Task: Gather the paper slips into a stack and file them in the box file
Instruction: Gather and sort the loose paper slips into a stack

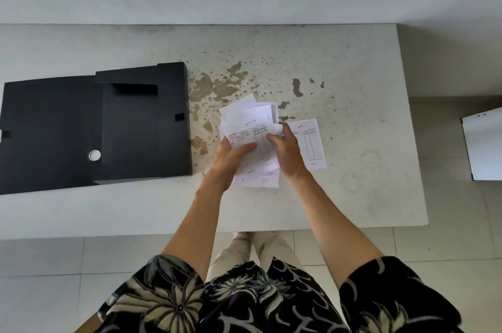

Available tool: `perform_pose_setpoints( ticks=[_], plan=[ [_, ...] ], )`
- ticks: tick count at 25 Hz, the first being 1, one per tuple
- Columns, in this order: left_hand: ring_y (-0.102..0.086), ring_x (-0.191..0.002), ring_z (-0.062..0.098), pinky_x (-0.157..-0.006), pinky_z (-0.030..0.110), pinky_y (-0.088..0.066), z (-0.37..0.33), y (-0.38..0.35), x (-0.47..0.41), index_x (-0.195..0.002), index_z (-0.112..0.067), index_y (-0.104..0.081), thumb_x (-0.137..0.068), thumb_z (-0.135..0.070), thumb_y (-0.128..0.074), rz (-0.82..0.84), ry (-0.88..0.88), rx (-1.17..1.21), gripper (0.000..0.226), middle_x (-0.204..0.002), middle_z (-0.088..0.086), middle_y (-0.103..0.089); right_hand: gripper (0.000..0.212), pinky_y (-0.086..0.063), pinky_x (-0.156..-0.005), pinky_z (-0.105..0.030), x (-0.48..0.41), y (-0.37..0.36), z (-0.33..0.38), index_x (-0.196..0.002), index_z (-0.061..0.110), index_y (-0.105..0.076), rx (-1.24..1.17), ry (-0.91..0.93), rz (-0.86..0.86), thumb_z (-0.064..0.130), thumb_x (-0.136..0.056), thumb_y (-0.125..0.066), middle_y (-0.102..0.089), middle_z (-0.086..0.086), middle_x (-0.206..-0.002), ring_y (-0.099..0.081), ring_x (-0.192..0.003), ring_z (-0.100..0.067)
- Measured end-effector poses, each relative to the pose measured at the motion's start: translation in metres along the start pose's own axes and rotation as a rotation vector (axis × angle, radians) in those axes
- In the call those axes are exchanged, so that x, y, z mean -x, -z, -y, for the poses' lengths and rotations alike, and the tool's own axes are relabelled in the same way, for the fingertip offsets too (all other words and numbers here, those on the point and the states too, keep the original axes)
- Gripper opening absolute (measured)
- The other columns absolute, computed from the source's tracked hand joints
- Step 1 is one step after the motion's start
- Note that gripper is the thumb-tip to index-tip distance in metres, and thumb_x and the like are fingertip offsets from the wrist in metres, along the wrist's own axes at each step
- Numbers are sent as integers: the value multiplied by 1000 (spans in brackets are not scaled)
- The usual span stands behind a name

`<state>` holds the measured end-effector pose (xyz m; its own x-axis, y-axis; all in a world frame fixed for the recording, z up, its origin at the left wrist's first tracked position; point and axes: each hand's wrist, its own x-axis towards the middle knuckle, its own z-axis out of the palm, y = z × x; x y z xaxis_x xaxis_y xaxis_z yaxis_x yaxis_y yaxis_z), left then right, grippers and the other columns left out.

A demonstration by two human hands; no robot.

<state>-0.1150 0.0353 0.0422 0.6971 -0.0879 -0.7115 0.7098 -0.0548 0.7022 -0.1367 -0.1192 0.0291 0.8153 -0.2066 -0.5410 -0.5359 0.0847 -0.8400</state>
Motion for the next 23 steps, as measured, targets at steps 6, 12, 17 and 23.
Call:
perform_pose_setpoints(
  ticks=[6, 12, 17, 23],
  plan=[
    [-64, -101, 19, -70, 24, -50, 9, 43, 2, -126, -15, -59, -89, -1, -67, -306, -26, -21, 40, -110, -2, -67, 22, -57, -79, -43, -16, -19, -8, -111, 17, -64, 533, 122, -250, 35, -98, -63, -69, 3, -99, -66, -89, -11],
    [-62, -101, 19, -72, 26, -49, 18, 75, 11, -126, -16, -56, -91, 0, -64, -430, -56, -16, 39, -113, -3, -64, 103, -43, -97, -43, -32, -42, -14, -140, 13, -44, 1080, 73, -231, 63, -61, -88, -49, -12, -139, -47, -125, -32],
    [-63, -95, 10, -66, 22, -48, 15, 79, 13, -123, -15, -57, -91, 1, -65, -418, -73, 12, 37, -108, -6, -66, 88, -48, -97, -44, -51, -38, -4, -126, 14, -52, 905, -83, -195, 42, -57, -98, -66, -7, -126, -60, -118, -30],
    [-65, -99, 19, -76, 31, -52, 10, 88, 15, -118, -13, -65, -89, 0, -67, -286, -33, 94, 32, -106, -4, -71, 25, -59, -79, -43, -40, -22, 13, -104, 11, -72, 614, -38, -83, 20, -81, -75, -76, -7, -97, -71, -92, -29]
  ],
)
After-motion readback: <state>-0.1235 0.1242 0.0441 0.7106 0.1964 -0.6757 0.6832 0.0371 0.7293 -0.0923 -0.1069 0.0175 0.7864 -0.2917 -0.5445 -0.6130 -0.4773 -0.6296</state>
